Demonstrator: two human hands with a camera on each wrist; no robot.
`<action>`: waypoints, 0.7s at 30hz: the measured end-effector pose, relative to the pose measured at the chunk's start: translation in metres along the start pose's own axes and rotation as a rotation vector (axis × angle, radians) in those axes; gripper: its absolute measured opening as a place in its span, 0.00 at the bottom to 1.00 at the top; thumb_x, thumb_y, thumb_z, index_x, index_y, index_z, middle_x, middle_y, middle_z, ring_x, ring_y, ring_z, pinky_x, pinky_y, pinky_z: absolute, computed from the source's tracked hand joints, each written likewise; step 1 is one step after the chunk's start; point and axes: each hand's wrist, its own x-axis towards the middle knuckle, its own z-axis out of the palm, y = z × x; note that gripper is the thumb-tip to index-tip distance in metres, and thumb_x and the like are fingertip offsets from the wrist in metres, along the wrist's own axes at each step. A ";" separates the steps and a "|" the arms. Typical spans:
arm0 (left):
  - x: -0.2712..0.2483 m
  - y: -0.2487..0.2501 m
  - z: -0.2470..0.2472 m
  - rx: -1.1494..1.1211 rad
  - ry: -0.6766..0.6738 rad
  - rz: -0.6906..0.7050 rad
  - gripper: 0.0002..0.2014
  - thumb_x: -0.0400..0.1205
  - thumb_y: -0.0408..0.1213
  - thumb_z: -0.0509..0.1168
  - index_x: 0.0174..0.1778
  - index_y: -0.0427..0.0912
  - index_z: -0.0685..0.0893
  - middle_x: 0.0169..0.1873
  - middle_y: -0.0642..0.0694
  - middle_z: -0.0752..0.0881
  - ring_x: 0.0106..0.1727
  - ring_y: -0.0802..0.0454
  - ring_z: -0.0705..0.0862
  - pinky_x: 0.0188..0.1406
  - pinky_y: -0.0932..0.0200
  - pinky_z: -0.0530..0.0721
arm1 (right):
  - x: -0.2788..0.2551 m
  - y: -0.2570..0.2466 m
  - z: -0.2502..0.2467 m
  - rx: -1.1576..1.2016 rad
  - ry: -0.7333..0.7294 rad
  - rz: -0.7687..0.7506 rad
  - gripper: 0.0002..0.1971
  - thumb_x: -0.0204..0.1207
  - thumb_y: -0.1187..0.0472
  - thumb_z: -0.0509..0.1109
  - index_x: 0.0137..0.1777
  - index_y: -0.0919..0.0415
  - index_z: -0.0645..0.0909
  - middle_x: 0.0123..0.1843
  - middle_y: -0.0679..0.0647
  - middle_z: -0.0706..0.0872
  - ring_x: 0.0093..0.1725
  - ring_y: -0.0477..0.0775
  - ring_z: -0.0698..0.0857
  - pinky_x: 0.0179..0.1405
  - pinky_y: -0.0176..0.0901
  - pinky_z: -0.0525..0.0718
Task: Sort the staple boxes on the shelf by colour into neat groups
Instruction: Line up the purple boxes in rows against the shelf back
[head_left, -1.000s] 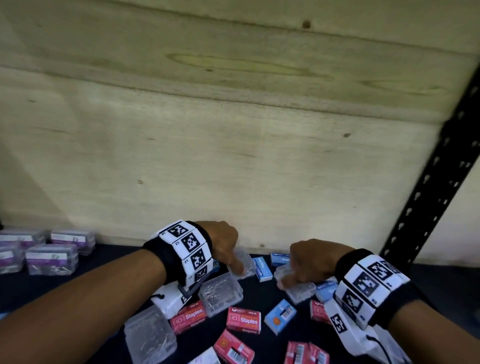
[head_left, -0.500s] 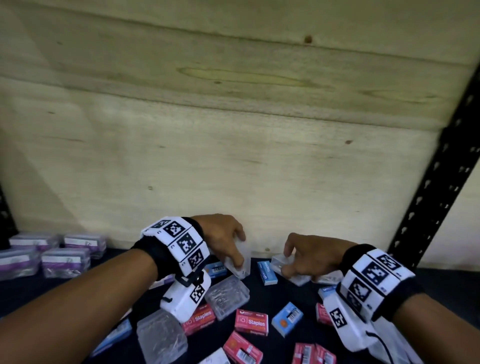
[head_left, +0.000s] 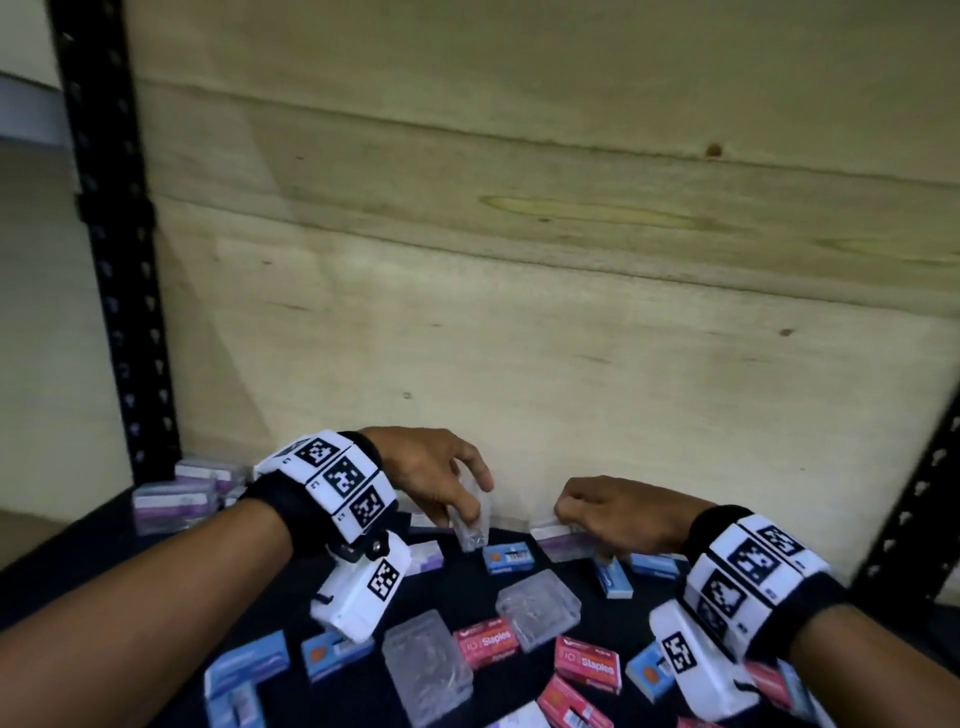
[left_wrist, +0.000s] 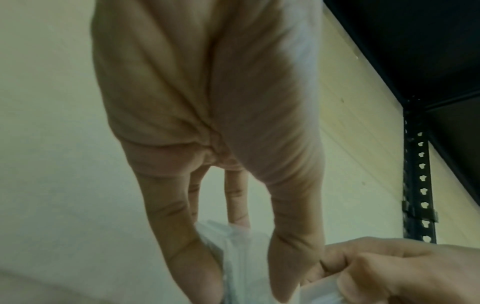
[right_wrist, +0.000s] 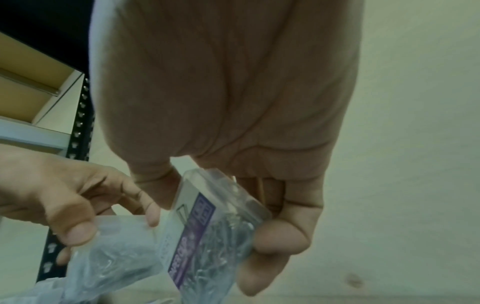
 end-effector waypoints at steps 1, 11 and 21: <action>-0.005 -0.005 -0.002 0.000 0.001 -0.010 0.21 0.74 0.37 0.78 0.63 0.48 0.83 0.62 0.45 0.80 0.44 0.48 0.91 0.58 0.53 0.88 | 0.002 -0.005 0.002 0.001 0.003 -0.011 0.12 0.85 0.49 0.57 0.49 0.56 0.75 0.37 0.51 0.81 0.32 0.49 0.82 0.32 0.39 0.76; -0.058 -0.067 -0.028 0.153 0.109 -0.089 0.27 0.67 0.39 0.83 0.61 0.56 0.84 0.62 0.55 0.82 0.53 0.57 0.82 0.49 0.62 0.79 | 0.034 -0.063 0.024 -0.093 0.003 -0.154 0.16 0.86 0.45 0.57 0.49 0.57 0.77 0.37 0.52 0.85 0.30 0.47 0.81 0.39 0.43 0.78; -0.101 -0.130 -0.052 0.023 0.107 -0.121 0.20 0.73 0.36 0.80 0.60 0.49 0.84 0.59 0.42 0.87 0.51 0.45 0.90 0.57 0.51 0.88 | 0.063 -0.131 0.059 0.005 -0.054 -0.300 0.12 0.86 0.47 0.62 0.60 0.55 0.75 0.47 0.54 0.89 0.38 0.50 0.89 0.35 0.37 0.85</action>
